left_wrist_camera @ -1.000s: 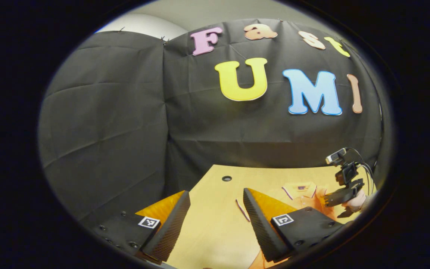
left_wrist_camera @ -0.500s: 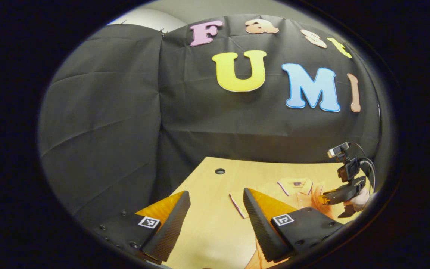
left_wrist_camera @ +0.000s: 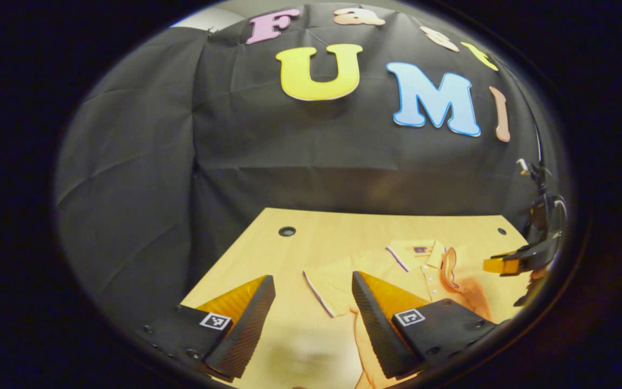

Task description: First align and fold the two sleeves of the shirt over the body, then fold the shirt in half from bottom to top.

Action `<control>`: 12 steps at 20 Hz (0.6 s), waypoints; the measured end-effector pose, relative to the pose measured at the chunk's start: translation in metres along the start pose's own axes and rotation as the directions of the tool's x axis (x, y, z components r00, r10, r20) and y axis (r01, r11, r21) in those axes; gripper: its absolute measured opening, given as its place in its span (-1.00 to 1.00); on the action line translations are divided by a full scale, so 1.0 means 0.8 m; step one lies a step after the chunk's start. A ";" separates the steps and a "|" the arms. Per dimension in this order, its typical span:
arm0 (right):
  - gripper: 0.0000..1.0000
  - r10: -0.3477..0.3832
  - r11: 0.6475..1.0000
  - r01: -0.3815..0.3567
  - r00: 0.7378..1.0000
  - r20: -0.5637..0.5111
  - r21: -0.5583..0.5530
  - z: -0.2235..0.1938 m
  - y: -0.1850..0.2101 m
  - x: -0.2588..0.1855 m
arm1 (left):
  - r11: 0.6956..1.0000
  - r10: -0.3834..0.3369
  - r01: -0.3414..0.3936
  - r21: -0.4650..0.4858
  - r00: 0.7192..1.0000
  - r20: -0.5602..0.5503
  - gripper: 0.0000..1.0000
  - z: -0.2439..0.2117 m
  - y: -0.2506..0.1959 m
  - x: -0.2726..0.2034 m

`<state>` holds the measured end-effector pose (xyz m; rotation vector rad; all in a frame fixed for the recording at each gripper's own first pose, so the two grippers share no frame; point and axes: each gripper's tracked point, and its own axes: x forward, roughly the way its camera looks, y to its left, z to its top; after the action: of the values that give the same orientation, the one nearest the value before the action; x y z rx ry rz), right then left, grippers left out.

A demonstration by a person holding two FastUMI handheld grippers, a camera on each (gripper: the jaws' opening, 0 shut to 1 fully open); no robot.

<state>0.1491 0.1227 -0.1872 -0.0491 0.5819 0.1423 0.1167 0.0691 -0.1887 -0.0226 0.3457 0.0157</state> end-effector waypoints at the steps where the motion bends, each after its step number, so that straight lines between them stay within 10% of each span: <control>1: -0.37 -0.002 1.000 0.002 1.000 0.008 0.014 0.001 -0.003 -0.011 | 1.000 -0.013 0.013 -0.002 1.000 -0.023 0.88 -0.012 -0.005 0.017; 12: -0.37 -0.098 0.990 0.094 0.995 0.027 0.104 -0.022 -0.074 -0.101 | 1.000 -0.026 0.024 -0.010 0.965 -0.261 0.94 -0.142 -0.034 0.165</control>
<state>0.0812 0.0526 -0.1571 0.0246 0.5527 0.0195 0.2031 0.0408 -0.3397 -0.0362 0.6090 -0.0111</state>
